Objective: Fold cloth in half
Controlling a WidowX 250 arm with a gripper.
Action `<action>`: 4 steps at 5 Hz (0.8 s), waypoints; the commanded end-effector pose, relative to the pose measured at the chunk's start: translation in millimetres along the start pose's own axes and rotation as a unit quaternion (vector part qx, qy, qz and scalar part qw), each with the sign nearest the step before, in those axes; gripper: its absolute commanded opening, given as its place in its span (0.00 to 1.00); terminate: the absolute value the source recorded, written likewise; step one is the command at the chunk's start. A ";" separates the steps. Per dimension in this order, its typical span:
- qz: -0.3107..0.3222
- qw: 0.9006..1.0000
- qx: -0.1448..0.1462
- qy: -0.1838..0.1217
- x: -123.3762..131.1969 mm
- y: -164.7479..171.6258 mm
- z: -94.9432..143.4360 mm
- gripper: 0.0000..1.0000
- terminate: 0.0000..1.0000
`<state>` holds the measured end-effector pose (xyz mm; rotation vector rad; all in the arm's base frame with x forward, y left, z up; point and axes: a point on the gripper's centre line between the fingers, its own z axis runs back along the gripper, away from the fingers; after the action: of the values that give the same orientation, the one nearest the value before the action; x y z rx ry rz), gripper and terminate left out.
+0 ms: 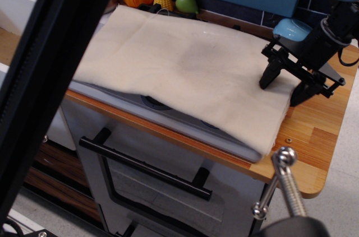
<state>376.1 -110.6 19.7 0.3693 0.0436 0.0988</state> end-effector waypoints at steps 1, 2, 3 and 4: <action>0.011 0.999 -0.035 -0.033 15.0 25.2 24.4 0.00 0.00; 0.003 0.997 -0.060 -0.049 14.2 40.6 33.9 0.00 0.00; 0.006 0.991 -0.110 -0.072 17.5 77.9 71.6 0.00 0.00; 0.007 0.987 -0.144 -0.068 24.7 123.4 88.6 0.00 0.00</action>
<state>390.8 -20.0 114.9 0.0770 0.0181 0.0751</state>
